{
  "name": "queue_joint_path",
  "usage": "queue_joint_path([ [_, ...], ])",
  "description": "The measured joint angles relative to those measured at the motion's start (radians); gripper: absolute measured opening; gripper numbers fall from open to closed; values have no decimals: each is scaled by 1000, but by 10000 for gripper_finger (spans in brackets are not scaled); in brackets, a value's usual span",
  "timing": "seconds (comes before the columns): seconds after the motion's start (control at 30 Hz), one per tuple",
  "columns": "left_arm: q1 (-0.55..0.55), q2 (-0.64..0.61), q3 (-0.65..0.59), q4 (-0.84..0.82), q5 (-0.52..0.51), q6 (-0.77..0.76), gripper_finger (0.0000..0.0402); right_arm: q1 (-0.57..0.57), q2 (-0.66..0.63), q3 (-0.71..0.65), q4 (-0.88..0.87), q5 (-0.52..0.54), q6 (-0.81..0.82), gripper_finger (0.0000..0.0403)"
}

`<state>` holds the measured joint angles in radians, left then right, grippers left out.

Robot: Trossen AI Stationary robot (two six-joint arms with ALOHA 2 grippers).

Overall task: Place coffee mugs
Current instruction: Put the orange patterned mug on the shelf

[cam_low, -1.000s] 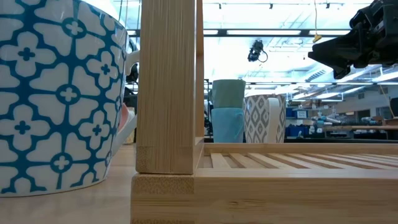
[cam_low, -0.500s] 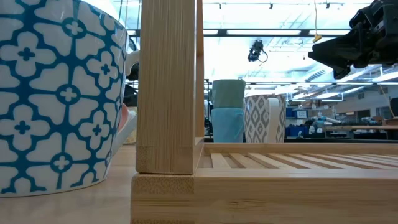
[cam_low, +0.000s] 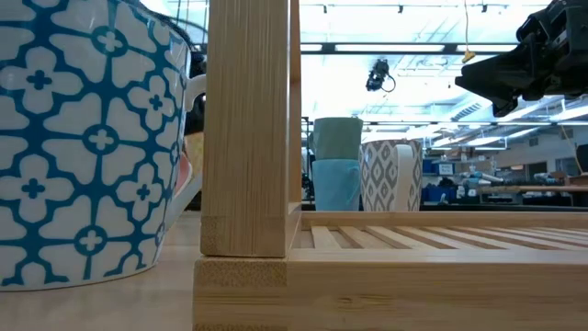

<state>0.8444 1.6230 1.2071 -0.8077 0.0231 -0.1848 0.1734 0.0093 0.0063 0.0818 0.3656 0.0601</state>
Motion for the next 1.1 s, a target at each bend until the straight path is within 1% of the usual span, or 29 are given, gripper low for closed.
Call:
queue_joint_path([
  [0.17, -73, 0, 120, -106, 0, 18, 29, 0, 0, 0, 0, 0, 0, 135],
  [0.37, -186, 0, 265, -230, 2, 16, 29, 0, 0, 0, 0, 0, 0, 135],
  [0.57, -322, 0, 393, -308, 0, -31, 29, 0, 0, 0, 0, 0, 0, 135],
  [0.7, -423, -1, 469, -319, 2, -79, 29, 0, 0, 0, 0, 0, 0, 135],
  [0.87, -569, -1, 541, -309, 0, -173, 29, 0, 0, 0, 0, 0, -2, 135],
  [1.1, -773, -2, 561, -180, 3, -289, 29, 0, 0, 0, 0, 0, 17, 135],
])
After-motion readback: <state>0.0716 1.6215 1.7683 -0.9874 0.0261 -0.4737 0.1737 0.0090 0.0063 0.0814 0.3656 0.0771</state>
